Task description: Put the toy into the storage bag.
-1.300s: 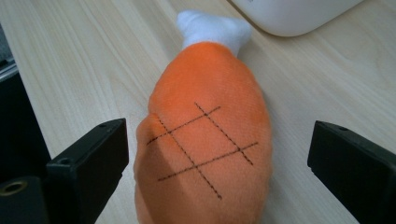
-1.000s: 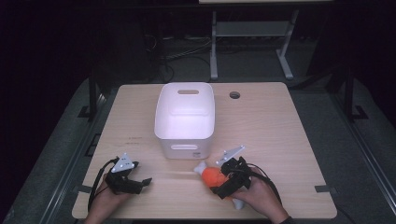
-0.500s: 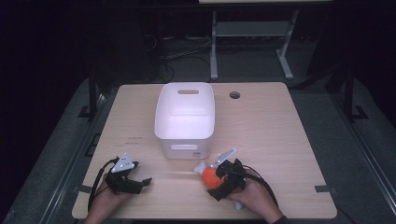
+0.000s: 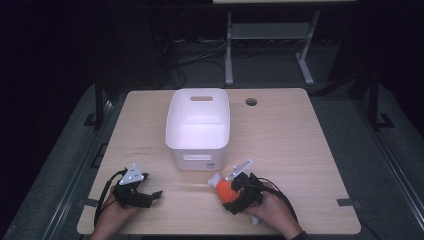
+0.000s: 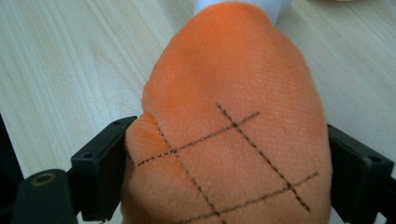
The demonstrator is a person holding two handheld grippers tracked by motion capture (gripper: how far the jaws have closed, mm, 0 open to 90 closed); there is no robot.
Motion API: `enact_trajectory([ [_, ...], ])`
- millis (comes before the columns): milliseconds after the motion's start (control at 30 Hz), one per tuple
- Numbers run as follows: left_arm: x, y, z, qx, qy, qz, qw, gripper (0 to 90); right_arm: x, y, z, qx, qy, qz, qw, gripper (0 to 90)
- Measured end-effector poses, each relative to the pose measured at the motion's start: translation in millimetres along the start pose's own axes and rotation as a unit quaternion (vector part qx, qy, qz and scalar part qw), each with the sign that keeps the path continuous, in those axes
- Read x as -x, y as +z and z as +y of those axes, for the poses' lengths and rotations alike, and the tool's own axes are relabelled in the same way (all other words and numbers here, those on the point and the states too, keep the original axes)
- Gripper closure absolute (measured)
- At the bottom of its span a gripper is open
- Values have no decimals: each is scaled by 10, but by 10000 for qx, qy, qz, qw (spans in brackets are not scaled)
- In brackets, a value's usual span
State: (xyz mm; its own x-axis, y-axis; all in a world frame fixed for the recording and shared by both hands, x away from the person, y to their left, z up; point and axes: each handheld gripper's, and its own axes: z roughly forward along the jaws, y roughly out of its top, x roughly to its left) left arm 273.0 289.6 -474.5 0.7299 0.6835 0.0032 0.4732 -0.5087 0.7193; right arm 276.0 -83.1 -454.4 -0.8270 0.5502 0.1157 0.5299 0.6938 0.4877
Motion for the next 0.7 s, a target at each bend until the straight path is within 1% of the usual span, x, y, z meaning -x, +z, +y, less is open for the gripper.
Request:
enact_trajectory([
  [267,0,0,0,0,0,0,10000,131,-9,-17,-1,-9,-22,-12,10000,162],
  [400,0,0,0,1,0,0,10000,131,-7,-36,-4,-46,-75,-39,10000,172],
  [700,0,0,0,1,-1,-1,10000,131,10,-120,-33,-44,-90,-118,9999,183],
])
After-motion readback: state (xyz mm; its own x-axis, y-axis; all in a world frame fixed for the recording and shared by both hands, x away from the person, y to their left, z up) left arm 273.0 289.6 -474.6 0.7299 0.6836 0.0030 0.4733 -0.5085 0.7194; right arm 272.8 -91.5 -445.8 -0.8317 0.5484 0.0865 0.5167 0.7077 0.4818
